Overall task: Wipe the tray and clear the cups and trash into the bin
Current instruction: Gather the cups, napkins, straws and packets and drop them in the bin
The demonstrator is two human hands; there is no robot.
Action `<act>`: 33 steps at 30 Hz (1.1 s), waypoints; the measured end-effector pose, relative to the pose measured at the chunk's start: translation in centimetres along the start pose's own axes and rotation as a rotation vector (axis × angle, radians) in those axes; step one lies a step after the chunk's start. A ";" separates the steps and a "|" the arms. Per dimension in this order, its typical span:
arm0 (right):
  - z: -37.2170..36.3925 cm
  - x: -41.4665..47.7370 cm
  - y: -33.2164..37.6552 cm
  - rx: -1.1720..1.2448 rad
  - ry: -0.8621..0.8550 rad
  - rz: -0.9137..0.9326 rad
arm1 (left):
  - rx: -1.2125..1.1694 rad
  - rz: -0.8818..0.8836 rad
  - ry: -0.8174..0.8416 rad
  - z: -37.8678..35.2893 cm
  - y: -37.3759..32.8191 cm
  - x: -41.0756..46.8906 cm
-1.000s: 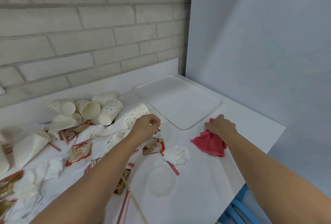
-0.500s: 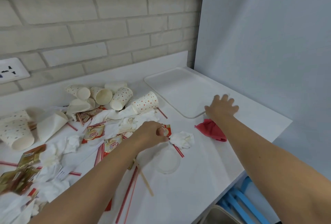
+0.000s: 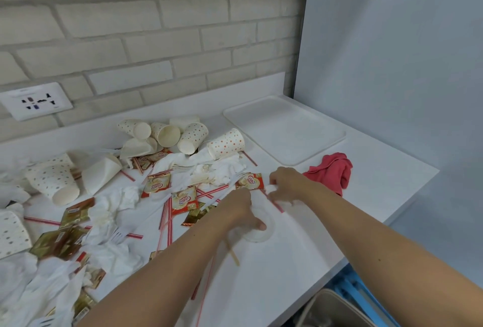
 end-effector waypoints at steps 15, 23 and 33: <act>-1.3 -5.8 10.2 0.163 0.216 -0.006 | -0.752 0.146 -0.376 10.7 10.5 -6.0; -3.8 -6.5 14.9 0.078 0.143 -0.100 | -0.659 0.213 -0.337 9.5 13.2 -8.4; -3.9 -7.4 13.9 0.000 0.102 -0.235 | -0.491 0.373 -0.279 8.6 16.9 -9.3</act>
Point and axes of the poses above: each hand's wrist, its own x-axis towards the middle knuckle, its own z-axis out of the back of the hand, y = z × x, the point moved 6 cm from there along x, towards the middle knuckle, and after that the axes turned 6 degrees about -x, right-handed, at the moved point
